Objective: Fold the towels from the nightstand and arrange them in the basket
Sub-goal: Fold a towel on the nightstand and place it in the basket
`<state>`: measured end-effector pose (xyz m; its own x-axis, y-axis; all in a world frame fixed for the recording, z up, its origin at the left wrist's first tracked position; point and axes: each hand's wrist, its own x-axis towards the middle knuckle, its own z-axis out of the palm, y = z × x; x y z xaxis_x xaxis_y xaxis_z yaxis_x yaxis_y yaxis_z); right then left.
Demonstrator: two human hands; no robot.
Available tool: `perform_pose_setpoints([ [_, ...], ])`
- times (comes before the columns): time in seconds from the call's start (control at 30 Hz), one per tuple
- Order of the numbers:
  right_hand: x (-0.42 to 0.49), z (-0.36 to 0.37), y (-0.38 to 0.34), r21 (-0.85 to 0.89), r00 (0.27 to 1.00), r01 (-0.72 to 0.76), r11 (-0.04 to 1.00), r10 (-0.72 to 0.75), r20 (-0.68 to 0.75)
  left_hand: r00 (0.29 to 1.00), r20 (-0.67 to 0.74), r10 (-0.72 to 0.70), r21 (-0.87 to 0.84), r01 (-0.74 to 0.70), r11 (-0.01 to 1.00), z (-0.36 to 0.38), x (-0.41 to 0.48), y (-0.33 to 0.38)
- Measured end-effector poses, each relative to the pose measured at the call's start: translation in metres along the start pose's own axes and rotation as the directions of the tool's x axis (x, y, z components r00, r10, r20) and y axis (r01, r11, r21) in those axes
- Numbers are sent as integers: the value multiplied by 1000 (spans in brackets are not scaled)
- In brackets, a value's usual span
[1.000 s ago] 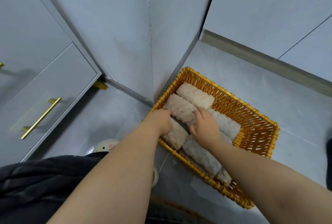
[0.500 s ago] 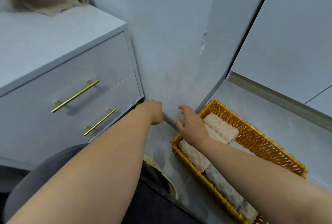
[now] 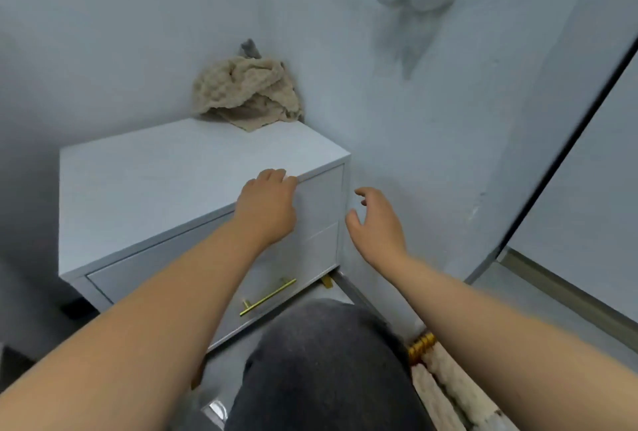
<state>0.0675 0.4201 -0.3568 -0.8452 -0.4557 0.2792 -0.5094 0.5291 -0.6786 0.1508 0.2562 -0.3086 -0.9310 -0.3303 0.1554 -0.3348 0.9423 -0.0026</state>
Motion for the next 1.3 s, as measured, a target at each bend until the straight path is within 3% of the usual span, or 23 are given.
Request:
perform_pose_setpoints([
  [0.1,29,10,-41,13,996,84,996,-84,11,989,-67,-134,-120,125,985,-14,-5,-47],
  [0.27,63,38,-96,71,990,140,988,-140,3,947,-34,-318,-351,287,891,-10,-4,-95],
  [0.5,103,99,-141,59,997,60,996,-57,-50,910,83,-405,-442,398,804,2,27,-141],
  [0.7,149,125,-151,95,990,-139,986,142,-22,905,83,-418,-450,408,794,5,53,-175],
  [0.8,168,136,-154,28,990,-143,989,143,11,889,69,-453,-511,422,749,5,66,-187],
  [1.0,190,145,-153,82,996,-84,993,85,-7,812,-36,-583,-838,294,461,12,72,-200],
  [1.2,196,145,-169,392,999,-44,919,52,-11,799,-102,-592,-898,182,400,11,68,-200],
  [1.3,208,142,-181,621,989,-147,770,113,94,803,-105,-586,-892,184,413,9,68,-197],
])
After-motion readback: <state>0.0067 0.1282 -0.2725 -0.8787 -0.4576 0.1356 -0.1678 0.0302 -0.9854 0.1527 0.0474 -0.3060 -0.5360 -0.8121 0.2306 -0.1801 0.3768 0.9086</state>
